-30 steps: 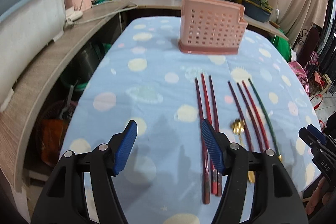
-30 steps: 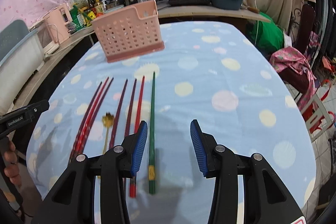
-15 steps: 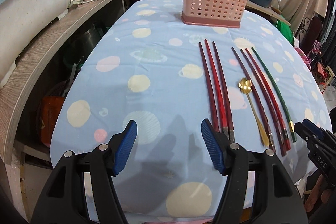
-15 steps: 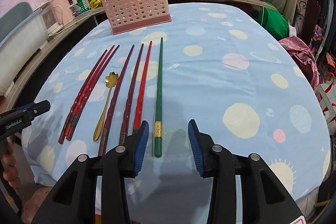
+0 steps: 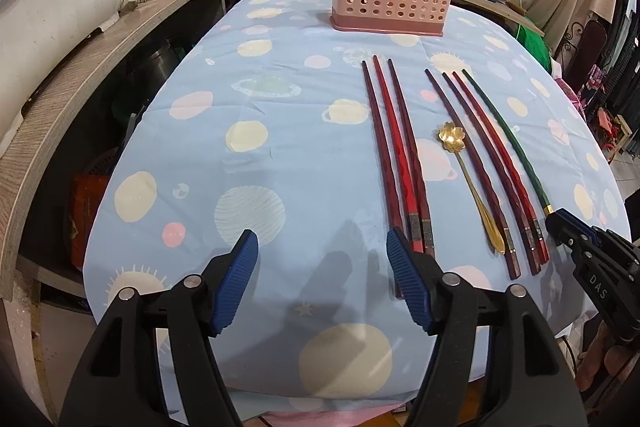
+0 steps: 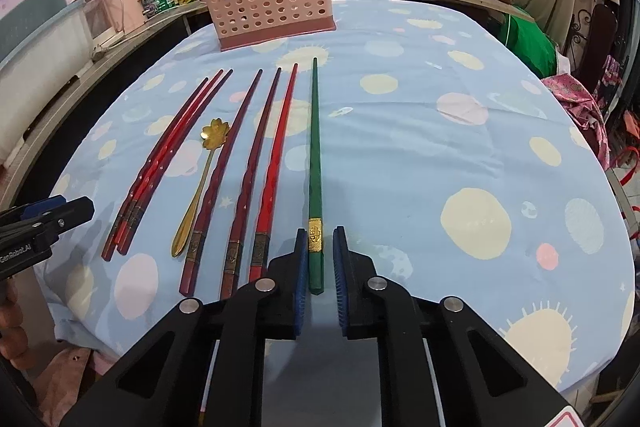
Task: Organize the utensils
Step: 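Grasp a red chopstick with the left tool while the right tool grasps a green chopstick, then lift both chopsticks and lower them into the pink caddy, then open both tools to release the chopsticks and pull back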
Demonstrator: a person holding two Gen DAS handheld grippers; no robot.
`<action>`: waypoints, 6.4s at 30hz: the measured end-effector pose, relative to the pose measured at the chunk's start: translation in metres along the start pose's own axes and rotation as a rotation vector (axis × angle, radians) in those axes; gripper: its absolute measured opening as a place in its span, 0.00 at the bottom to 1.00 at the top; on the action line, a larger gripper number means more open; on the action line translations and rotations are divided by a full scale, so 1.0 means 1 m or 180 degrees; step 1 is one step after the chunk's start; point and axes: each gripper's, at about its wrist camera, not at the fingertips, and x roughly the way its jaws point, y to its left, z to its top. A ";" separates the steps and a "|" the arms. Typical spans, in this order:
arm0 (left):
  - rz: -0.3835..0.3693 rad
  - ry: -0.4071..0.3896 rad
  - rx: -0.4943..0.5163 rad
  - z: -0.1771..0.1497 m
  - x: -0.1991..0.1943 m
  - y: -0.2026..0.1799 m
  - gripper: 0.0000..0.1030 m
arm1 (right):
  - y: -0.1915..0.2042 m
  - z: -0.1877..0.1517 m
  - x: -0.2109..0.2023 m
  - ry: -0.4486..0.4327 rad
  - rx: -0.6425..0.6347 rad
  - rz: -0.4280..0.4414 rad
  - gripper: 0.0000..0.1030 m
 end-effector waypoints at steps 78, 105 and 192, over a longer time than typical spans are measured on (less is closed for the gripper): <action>-0.0242 -0.1025 -0.0252 0.141 -0.092 0.015 0.07 | -0.032 0.140 -0.097 -0.1087 0.0332 0.0337 0.07; -0.0202 -0.2164 -0.0211 0.326 -0.169 -0.019 0.07 | -0.030 0.321 -0.114 -0.1940 0.0595 0.0628 0.07; 0.0005 -0.0324 0.0005 0.034 -0.004 -0.012 0.66 | -0.001 0.015 -0.030 -0.0139 0.0195 0.0339 0.36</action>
